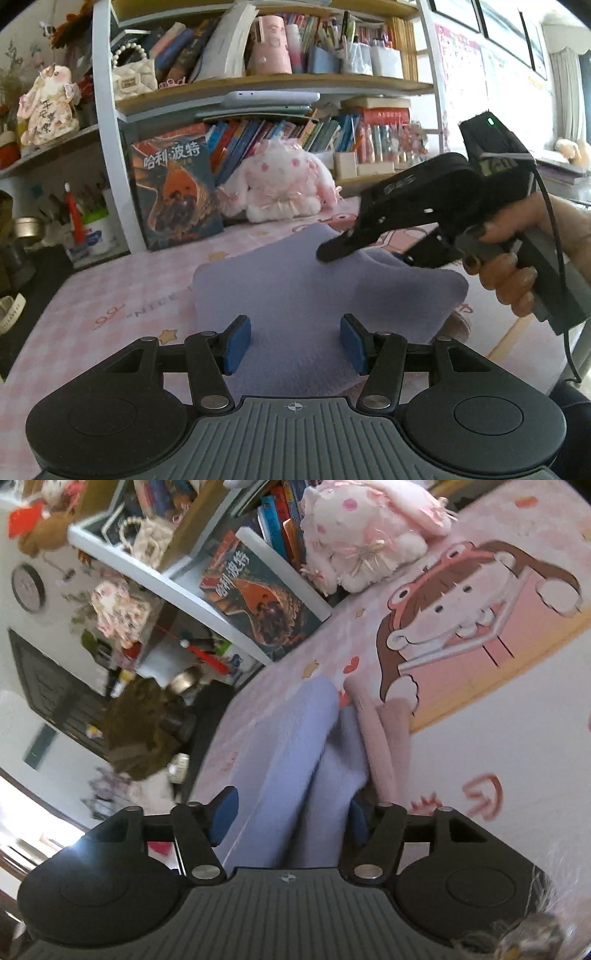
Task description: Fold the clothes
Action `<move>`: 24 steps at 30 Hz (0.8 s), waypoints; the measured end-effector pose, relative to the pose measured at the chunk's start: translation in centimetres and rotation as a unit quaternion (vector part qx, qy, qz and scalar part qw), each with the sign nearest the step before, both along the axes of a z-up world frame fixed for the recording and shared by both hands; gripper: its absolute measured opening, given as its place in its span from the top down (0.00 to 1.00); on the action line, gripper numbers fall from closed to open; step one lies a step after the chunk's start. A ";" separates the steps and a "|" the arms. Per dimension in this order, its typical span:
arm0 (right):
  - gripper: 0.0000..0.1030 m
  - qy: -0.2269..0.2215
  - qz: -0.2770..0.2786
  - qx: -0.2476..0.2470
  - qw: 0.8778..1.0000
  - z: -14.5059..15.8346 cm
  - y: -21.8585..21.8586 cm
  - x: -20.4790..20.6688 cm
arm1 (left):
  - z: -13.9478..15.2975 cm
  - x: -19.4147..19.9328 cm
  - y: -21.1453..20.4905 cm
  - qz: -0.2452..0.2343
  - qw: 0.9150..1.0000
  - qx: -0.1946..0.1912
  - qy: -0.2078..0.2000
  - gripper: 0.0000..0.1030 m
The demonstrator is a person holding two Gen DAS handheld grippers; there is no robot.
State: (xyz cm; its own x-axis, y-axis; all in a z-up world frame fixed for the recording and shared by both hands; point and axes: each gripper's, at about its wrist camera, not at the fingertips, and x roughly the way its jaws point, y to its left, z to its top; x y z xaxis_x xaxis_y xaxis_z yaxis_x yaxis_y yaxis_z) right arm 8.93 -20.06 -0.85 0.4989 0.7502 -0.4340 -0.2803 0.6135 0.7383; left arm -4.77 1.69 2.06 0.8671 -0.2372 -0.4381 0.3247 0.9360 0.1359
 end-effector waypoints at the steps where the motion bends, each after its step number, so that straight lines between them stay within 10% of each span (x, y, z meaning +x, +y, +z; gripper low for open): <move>1: 0.63 -0.016 0.004 -0.014 1.000 0.5 0.4 -0.1 | 0.0 0.0 -0.1 0.002 1.000 -0.001 0.001 0.48; 5: 0.78 -0.151 0.030 -0.038 0.987 3.2 1.3 -2.5 | -0.3 -0.2 -0.1 0.009 1.000 -0.002 0.001 0.48; 9: 0.78 -0.299 0.036 -0.118 0.946 5.2 2.6 -5.7 | -0.5 0.3 -0.4 0.020 1.000 -0.001 0.008 0.47; 12: 0.55 -0.266 -0.028 -0.144 0.953 5.1 1.6 -4.2 | -0.5 0.8 -1.1 0.020 1.000 0.019 0.015 0.45; 15: 0.53 -0.197 -0.081 -0.123 0.969 4.5 -0.9 -2.5 | -0.7 1.2 -1.7 0.019 0.999 0.031 0.018 0.43; 24: 0.54 -0.135 0.071 -0.103 0.983 2.6 0.9 -5.8 | 0.7 -0.8 -0.3 0.015 1.000 -0.008 -0.015 0.42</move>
